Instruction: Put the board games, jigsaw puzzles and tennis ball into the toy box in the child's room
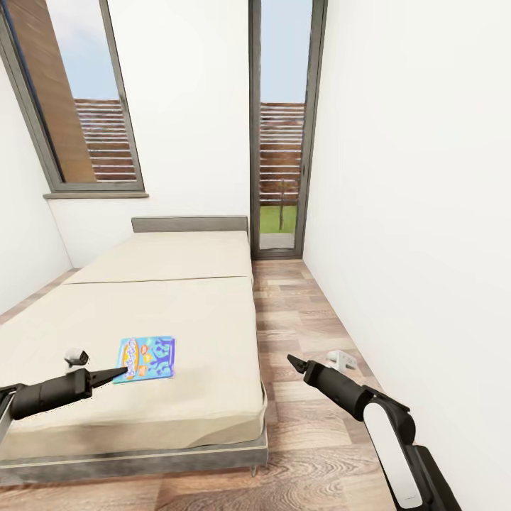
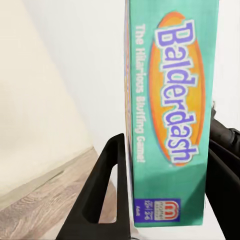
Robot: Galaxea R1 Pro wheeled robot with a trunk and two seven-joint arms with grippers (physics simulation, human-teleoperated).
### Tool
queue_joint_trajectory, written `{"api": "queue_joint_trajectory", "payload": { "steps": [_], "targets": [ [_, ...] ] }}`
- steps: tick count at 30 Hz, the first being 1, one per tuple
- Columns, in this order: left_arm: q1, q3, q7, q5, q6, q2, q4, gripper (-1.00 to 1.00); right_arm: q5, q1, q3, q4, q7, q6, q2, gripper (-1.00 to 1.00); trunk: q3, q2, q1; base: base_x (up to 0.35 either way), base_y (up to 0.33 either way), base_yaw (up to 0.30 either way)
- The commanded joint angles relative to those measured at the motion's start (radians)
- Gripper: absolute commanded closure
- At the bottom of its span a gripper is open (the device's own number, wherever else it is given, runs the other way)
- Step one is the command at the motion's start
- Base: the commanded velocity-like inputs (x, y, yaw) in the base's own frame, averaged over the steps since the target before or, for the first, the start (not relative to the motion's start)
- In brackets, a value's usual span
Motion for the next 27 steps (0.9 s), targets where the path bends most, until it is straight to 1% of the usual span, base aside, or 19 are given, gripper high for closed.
{"api": "queue_joint_trajectory", "payload": {
  "steps": [1,3,5,9,11,15,21,24,27],
  "targets": [
    [0.0,0.002,-0.004,-0.001,0.019,0.006,-0.011,1.0,0.004,-0.001,-0.001,-0.001,0.009,0.009,0.001,-1.0,-0.001,0.0,0.0,0.0,0.0,0.0],
    [0.001,0.004,-0.004,0.0,0.042,0.027,-0.029,1.0,0.004,-0.001,-0.002,-0.003,0.031,0.014,0.0,-1.0,-0.001,0.0,0.0,0.0,0.0,0.0],
    [0.002,0.005,-0.004,0.0,0.057,0.05,-0.039,1.0,0.004,-0.001,-0.001,-0.004,0.072,0.017,0.0,-1.0,0.006,0.014,-0.008,0.0,0.0,0.051],
    [0.003,0.008,-0.004,0.001,0.065,0.069,-0.045,1.0,0.004,-0.001,0.001,-0.008,0.135,0.019,0.0,-1.0,0.022,0.042,-0.023,0.0,0.0,0.164],
    [0.003,0.01,-0.004,0.002,0.068,0.084,-0.047,1.0,0.004,-0.001,0.001,-0.011,0.177,0.021,-0.001,-1.0,0.03,0.056,-0.031,0.0,0.0,0.226],
    [0.003,0.01,-0.004,0.009,0.078,0.102,-0.049,1.0,0.005,-0.001,0.002,-0.025,0.202,0.023,-0.001,-1.0,0.046,0.084,-0.046,0.0,0.0,0.242],
    [0.003,0.008,-0.004,0.027,0.089,0.13,-0.05,1.0,0.005,-0.002,0.001,-0.035,0.212,0.035,-0.001,-1.0,0.066,0.126,-0.069,0.0,0.0,0.274],
    [0.003,0.007,-0.004,0.029,0.089,0.138,-0.05,1.0,0.005,-0.002,0.002,-0.035,0.218,0.045,-0.001,-1.0,0.076,0.147,-0.081,0.0,0.0,0.285],
    [0.003,0.006,-0.004,0.03,0.089,0.141,-0.05,1.0,0.005,-0.002,0.003,-0.035,0.229,0.048,0.0,-1.0,0.085,0.168,-0.092,-0.035,0.0,0.286]
  ]
}}
